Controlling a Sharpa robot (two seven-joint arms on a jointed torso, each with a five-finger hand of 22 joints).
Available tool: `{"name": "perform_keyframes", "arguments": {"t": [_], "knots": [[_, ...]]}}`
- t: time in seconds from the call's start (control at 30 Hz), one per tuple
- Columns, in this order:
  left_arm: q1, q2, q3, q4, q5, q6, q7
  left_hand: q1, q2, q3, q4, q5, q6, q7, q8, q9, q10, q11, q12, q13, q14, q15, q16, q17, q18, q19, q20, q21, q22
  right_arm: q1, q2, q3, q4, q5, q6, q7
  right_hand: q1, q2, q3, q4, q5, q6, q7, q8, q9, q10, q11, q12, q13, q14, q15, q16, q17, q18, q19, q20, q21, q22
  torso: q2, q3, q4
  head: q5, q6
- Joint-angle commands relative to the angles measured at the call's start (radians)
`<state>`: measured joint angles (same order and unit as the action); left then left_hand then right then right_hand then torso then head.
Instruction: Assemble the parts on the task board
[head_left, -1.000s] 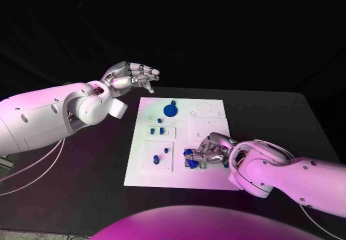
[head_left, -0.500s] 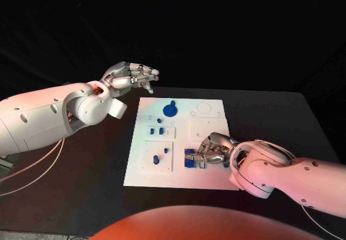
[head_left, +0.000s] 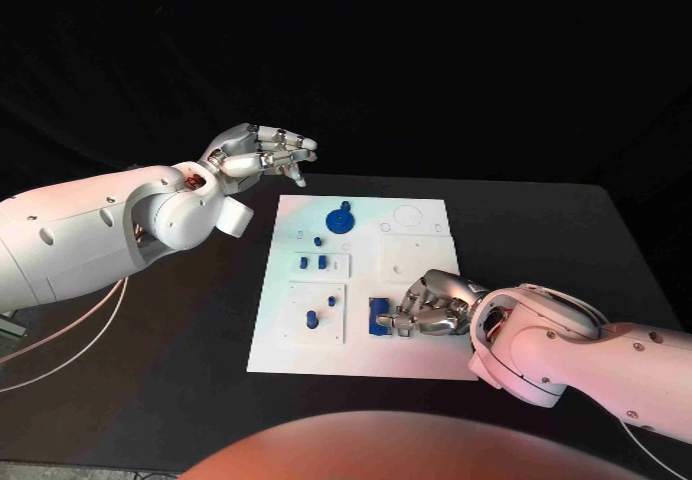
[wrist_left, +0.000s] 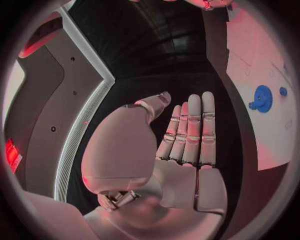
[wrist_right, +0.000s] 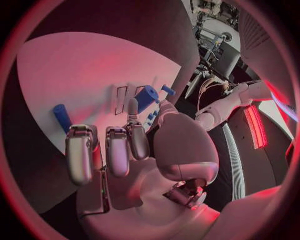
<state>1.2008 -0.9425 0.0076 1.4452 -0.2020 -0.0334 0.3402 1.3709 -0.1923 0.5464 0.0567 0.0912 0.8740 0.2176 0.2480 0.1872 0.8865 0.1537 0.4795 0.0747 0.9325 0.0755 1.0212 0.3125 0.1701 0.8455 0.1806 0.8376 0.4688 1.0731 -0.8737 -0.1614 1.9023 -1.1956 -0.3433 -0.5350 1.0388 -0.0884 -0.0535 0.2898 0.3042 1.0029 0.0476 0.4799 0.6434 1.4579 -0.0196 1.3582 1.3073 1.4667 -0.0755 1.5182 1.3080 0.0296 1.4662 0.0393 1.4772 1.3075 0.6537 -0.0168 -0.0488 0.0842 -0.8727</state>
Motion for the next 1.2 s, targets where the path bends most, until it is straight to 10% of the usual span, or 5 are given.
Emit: {"name": "perform_keyframes", "arguments": {"t": [0.03, 1.2], "knots": [[0.001, 0.002, 0.001, 0.001, 0.007, 0.013, 0.004, -0.008, -0.001, -0.002, 0.006, 0.003, -0.005, -0.002, 0.004, 0.0, -0.007, 0.0, 0.004, 0.0, -0.003, 0.007, 0.003, 0.001, 0.014, 0.007, -0.003, -0.006, -0.001, -0.001, 0.0, 0.0, 0.002, -0.008, 0.049, 0.033, 0.015, -0.004, -0.006, 0.002, -0.001, -0.004, 0.005, 0.003, 0.001, 0.008, 0.001, 0.001, 0.087, 0.077, -0.004, 0.002, 0.121, -0.01, 0.07, -0.007, 0.006, 0.238, 0.001, -0.0001, 0.0012, -0.002, 0.0], [0.001, -0.001, 0.001, 0.004, 0.007, 0.009, 0.007, -0.008, -0.001, -0.001, 0.009, 0.003, -0.007, -0.002, 0.005, 0.0, -0.009, 0.0, 0.006, 0.0, -0.004, 0.007, 0.004, 0.002, 0.014, 0.01, -0.003, -0.011, -0.005, -0.007, 0.017, -0.001, -0.041, -0.054, 0.004, 0.003, 0.044, 0.025, -0.01, 0.004, -0.001, 0.003, 0.001, 0.008, 0.005, 0.015, -0.002, 0.009, 0.096, 0.079, -0.006, 0.006, 0.132, -0.013, 0.075, -0.008, 0.018, 0.241, 0.001, 0.0004, 0.0009, 0.003, 0.0]]}}
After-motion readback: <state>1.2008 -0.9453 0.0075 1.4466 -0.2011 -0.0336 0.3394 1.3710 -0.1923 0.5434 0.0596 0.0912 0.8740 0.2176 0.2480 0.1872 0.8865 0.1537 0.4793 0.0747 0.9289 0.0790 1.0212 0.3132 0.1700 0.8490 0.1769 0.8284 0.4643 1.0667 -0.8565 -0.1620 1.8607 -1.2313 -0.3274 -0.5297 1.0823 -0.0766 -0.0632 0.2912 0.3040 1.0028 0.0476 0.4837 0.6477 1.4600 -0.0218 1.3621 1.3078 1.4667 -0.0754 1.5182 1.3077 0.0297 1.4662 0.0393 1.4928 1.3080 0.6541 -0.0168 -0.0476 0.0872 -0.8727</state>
